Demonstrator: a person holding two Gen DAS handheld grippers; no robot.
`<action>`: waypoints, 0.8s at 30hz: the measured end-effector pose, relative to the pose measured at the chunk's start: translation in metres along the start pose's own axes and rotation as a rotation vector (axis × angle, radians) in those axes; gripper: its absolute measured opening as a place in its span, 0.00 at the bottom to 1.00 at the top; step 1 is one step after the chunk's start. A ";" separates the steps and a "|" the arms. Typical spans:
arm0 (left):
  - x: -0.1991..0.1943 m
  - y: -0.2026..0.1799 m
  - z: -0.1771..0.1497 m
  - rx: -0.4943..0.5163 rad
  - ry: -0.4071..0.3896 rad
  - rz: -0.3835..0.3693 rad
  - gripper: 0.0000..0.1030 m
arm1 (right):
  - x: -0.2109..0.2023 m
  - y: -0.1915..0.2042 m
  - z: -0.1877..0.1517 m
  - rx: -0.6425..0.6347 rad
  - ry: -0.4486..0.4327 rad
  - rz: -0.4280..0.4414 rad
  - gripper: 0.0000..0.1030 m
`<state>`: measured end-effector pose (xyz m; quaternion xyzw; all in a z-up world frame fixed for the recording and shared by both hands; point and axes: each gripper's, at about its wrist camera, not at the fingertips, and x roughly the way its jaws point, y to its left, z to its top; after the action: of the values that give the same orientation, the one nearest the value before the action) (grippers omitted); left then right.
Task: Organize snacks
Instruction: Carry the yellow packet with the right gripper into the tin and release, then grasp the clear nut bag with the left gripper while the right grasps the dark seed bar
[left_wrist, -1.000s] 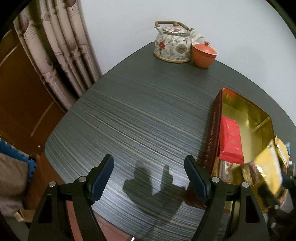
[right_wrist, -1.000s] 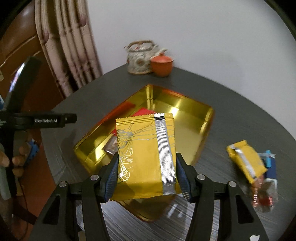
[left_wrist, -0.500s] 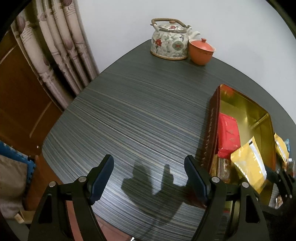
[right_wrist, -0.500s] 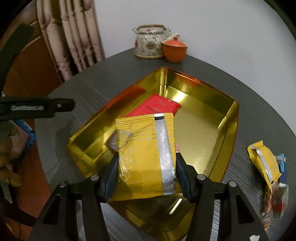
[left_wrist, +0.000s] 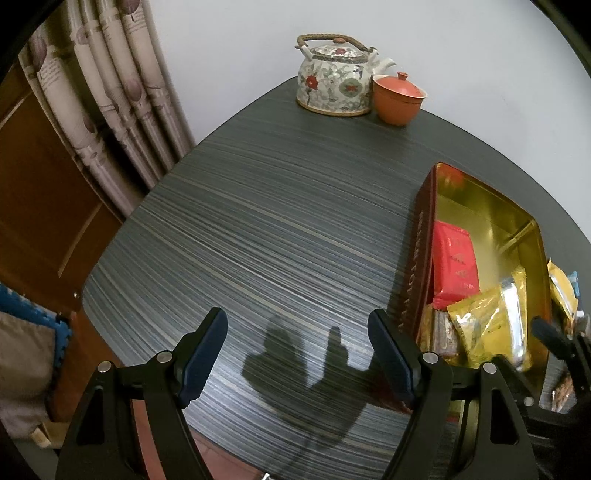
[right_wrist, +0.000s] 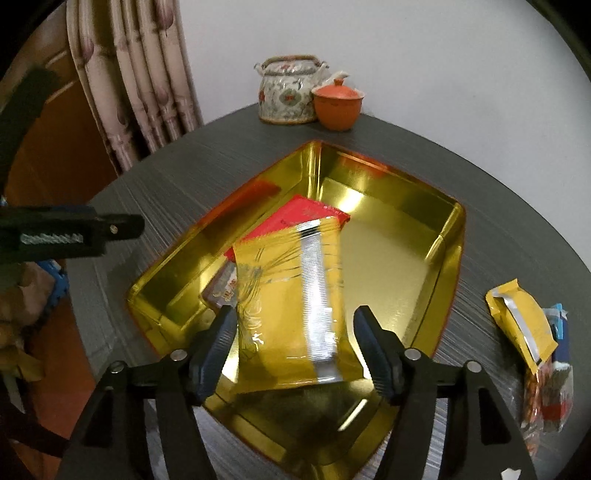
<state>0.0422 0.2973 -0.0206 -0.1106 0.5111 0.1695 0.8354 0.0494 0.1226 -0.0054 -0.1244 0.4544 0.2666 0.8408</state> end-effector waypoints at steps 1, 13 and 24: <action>0.000 0.000 0.000 0.001 -0.001 0.000 0.76 | -0.006 -0.003 0.000 0.009 -0.011 0.002 0.64; -0.005 -0.007 -0.002 0.039 -0.020 -0.003 0.76 | -0.069 -0.100 -0.024 0.112 -0.069 -0.121 0.64; -0.013 -0.030 -0.007 0.140 -0.055 -0.013 0.76 | -0.096 -0.215 -0.068 0.153 0.015 -0.179 0.64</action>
<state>0.0429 0.2646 -0.0116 -0.0506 0.4978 0.1310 0.8558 0.0798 -0.1181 0.0296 -0.1021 0.4669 0.1540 0.8648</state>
